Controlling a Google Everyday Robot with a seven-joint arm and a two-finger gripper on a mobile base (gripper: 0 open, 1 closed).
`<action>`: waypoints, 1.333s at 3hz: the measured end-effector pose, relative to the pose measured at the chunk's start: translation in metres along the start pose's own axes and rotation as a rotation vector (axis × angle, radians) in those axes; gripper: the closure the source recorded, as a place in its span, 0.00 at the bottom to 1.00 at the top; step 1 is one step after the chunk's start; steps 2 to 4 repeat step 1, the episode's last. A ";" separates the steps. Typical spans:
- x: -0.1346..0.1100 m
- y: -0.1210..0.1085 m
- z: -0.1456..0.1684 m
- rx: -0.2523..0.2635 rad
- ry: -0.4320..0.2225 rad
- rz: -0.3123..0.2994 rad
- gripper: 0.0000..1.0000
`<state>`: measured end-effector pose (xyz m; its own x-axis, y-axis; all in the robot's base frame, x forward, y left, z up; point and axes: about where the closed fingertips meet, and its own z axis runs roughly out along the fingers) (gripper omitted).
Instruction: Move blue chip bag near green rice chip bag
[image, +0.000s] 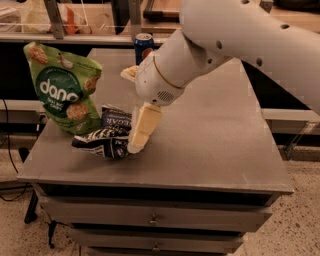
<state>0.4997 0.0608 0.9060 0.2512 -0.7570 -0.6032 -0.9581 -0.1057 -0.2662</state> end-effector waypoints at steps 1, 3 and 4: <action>0.017 -0.008 -0.008 -0.021 0.033 0.007 0.00; 0.017 -0.008 -0.008 -0.021 0.033 0.007 0.00; 0.017 -0.008 -0.008 -0.021 0.033 0.007 0.00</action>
Offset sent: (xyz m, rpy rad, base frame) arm 0.0000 0.0000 0.0000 0.0000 0.0000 0.0000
